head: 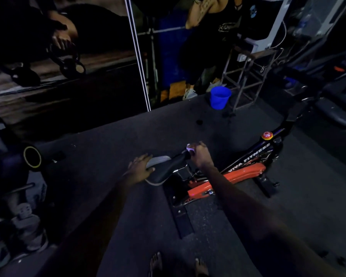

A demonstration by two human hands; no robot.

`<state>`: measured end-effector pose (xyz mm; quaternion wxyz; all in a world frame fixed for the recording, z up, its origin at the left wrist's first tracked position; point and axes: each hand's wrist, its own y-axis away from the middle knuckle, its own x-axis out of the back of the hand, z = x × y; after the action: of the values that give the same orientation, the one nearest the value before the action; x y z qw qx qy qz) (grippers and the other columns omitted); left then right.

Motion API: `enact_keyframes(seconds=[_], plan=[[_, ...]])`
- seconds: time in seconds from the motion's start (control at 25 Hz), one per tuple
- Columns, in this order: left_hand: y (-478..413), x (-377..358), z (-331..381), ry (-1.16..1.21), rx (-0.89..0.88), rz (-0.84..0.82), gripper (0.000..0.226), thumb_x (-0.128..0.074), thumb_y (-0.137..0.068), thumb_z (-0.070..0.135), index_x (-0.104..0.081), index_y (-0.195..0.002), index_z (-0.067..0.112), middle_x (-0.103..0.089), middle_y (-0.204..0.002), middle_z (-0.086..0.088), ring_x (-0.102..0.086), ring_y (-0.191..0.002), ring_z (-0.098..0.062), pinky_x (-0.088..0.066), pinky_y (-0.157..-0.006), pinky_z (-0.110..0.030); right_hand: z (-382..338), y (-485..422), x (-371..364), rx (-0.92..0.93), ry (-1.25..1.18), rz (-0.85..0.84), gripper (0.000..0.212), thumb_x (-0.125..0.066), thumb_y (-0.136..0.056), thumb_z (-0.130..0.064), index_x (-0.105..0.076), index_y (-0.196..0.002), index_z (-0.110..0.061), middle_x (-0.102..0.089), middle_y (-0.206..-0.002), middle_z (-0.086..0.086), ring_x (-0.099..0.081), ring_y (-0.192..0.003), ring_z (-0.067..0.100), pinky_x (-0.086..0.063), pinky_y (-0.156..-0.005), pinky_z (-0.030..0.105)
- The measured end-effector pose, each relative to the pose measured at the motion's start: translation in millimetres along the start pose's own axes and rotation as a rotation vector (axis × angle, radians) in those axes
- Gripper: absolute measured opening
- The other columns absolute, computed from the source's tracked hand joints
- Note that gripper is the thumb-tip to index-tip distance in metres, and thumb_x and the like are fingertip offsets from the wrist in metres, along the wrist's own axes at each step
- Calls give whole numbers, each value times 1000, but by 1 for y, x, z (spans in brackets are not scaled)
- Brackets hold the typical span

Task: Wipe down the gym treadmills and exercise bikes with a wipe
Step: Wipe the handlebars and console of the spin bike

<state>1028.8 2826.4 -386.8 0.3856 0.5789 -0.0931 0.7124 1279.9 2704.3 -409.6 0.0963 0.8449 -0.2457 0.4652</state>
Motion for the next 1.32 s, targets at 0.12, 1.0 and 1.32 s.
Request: enact_keyframes(seconds=[0.12,1.0,1.32], plan=[[-6,2,-18,21,-62,-44,75,-54,-94,53,-22,-156,25,-17,-163,3,-22,-147,-27,-19,-116,-46,-24,16,-18,-129,-68,109,19,-51,-90,-6,-66,-100,-9,-60,-102,20,-60,-90,36,-46,-82,35],[-18,4,-67,307,-194,-60,85,-68,-87,49,-27,-155,18,-16,-162,7,-20,-148,-8,-18,-113,-19,-74,39,-54,-159,-86,124,18,-50,-93,-24,-62,-80,-24,-62,-82,13,-59,-69,23,-53,-67,42],[-19,6,-72,227,-178,-27,83,-64,-84,60,-28,-153,32,-18,-160,17,-15,-149,-9,-12,-118,-39,-83,55,-72,-135,16,105,15,-53,-90,-14,-61,-101,-21,-58,-95,8,-65,-82,31,-44,-65,35]])
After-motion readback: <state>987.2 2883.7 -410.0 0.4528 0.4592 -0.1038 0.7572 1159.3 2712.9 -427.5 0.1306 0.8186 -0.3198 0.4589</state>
